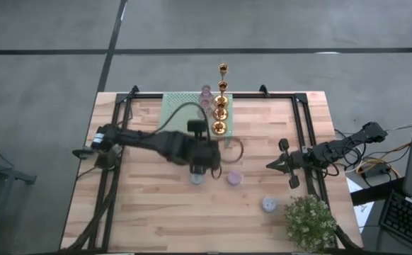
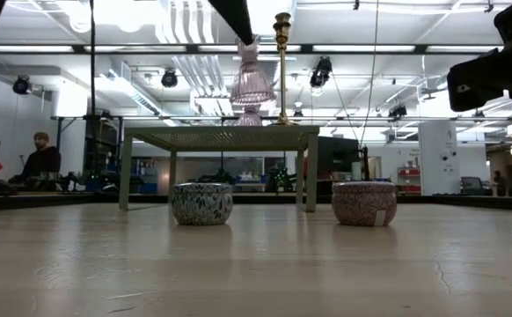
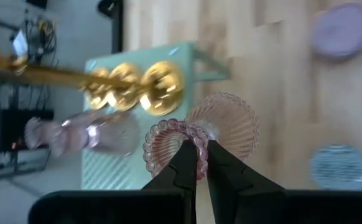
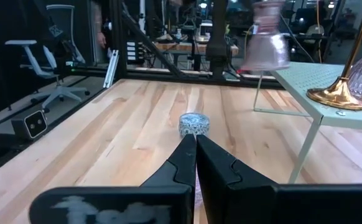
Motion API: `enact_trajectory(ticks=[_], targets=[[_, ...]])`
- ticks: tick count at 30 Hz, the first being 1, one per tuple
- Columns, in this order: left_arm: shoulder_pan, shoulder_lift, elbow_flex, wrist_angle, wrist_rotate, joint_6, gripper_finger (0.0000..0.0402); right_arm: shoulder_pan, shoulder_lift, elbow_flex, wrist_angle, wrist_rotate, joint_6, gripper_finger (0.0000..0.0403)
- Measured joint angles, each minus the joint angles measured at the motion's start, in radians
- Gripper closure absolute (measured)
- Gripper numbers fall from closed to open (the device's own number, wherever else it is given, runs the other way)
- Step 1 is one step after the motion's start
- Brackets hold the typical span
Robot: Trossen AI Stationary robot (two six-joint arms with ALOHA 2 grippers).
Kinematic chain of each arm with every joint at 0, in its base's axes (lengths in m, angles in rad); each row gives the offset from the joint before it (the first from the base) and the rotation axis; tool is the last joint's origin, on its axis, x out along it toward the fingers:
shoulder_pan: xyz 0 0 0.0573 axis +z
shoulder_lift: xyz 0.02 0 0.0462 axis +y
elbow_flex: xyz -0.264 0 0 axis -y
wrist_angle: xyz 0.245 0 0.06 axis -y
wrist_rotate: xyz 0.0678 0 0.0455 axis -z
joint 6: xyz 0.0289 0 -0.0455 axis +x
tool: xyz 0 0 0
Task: Pick & Place candle stick holders
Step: Put the purple candle holder on the shelf aligned with the purple candle holders
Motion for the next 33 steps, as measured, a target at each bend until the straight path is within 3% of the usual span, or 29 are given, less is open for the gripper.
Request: enact_trajectory(ticks=[17,33], targets=[[0.262,-0.001,0.014,-0.036,0.087,0.061,0.0381,0.000,0.000,0.000,0.000,0.000,0.018,0.0394],[0.278,0.000,-0.035,0.051,0.137,0.085,0.0381,0.000,0.000,0.000,0.000,0.000,0.018,0.0394]])
